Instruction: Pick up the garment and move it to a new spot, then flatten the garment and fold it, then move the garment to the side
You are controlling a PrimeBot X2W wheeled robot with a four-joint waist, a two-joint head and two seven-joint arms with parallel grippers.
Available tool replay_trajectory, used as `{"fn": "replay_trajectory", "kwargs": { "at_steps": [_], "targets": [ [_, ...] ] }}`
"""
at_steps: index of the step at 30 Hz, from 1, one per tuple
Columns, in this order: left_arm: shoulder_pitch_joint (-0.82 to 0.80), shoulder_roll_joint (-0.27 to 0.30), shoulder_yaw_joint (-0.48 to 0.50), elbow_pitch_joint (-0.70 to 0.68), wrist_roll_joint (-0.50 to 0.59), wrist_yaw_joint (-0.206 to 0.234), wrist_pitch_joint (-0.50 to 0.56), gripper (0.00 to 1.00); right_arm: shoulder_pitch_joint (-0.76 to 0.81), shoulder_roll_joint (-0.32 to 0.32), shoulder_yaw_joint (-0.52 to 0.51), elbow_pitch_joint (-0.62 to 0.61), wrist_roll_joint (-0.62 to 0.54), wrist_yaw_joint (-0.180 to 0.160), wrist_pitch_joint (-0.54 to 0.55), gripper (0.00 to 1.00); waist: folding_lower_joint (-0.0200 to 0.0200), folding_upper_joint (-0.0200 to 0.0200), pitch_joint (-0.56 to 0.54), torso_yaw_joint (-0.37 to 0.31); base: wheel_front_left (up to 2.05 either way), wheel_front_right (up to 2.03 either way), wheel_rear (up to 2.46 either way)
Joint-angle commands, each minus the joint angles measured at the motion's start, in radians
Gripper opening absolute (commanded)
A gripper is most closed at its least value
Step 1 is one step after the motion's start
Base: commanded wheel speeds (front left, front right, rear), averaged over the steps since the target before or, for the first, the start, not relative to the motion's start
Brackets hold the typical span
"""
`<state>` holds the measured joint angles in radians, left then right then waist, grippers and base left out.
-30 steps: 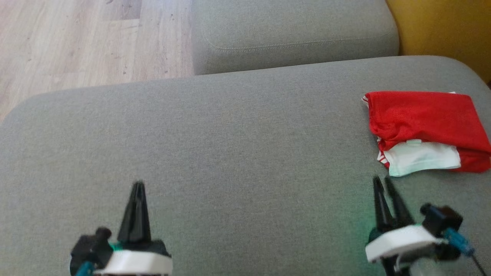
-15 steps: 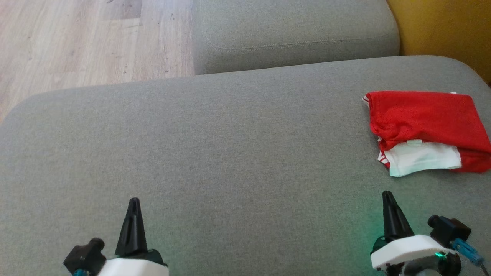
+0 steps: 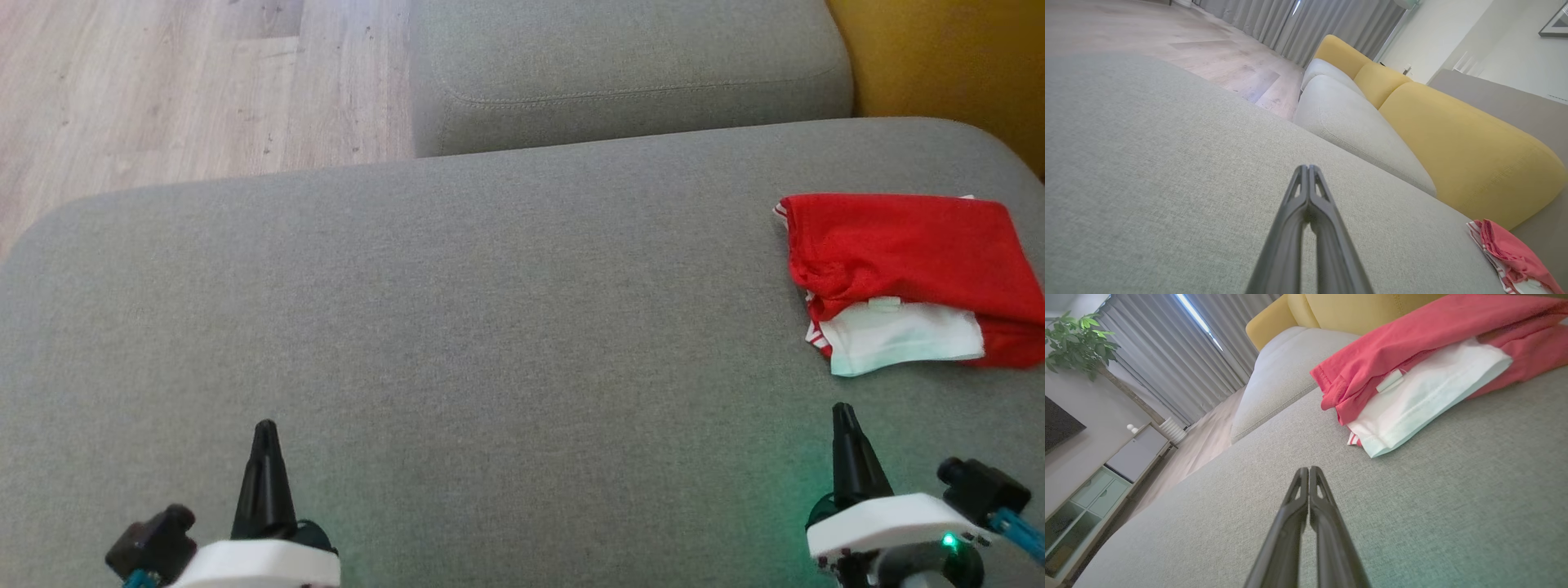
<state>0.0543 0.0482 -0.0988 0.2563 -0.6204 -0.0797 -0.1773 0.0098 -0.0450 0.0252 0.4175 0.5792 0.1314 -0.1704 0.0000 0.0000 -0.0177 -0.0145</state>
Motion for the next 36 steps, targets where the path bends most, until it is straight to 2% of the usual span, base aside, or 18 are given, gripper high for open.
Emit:
{"fn": "replay_trajectory", "kwargs": {
  "at_steps": [1, 36],
  "targets": [
    [-0.055, 0.004, 0.018, -0.028, -0.022, -0.005, 0.003, 0.00, -0.055, -0.002, -0.003, -0.037, 0.025, 0.000, 0.007, 0.00, 0.0000, 0.0000, 0.000, 0.000, 0.00, 0.00, 0.00],
    [-0.094, 0.006, 0.085, -0.022, -0.377, -0.022, 0.105, 0.00, -0.078, -0.004, -0.052, -0.087, 0.391, 0.000, 0.108, 0.00, 0.0000, 0.0000, 0.008, 0.005, 0.00, 0.00, 0.00]
  ]
}}
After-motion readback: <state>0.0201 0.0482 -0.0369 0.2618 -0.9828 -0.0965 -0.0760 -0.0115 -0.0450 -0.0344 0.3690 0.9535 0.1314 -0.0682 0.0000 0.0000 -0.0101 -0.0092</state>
